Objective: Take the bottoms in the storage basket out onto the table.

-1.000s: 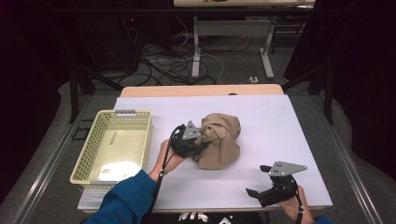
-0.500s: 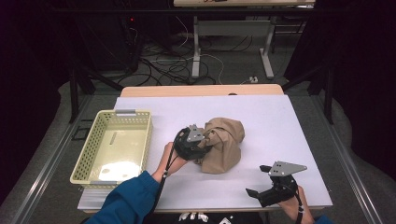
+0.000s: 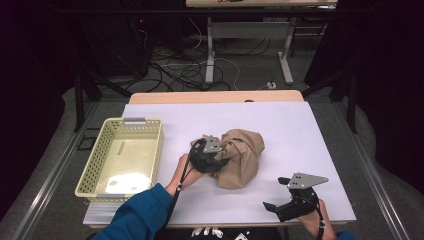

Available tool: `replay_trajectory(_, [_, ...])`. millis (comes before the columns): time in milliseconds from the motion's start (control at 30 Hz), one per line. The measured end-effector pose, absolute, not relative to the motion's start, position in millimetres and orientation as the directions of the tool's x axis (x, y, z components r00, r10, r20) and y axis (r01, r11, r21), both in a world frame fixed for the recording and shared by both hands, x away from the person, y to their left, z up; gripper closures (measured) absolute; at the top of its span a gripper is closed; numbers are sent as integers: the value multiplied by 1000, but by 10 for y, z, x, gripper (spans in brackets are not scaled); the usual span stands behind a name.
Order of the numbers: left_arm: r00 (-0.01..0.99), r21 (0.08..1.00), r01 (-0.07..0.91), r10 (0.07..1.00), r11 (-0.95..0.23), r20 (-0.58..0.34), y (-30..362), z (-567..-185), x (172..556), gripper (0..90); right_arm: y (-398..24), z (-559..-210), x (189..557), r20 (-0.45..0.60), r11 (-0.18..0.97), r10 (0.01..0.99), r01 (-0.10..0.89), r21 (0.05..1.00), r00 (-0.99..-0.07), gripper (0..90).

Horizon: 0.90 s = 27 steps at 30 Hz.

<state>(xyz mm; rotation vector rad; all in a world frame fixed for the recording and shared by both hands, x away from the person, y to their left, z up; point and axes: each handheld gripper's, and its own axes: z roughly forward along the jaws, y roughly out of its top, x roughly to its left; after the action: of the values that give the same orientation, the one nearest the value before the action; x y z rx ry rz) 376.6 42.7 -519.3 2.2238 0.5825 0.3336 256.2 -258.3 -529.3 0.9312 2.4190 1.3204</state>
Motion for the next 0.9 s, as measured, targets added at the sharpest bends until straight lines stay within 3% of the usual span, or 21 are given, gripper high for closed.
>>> replay_trajectory(900, [857,752,335,514,-568,7,410,-5360,3843,586,-2580,-5287,2553,89,392,631,417,820,-770,1])
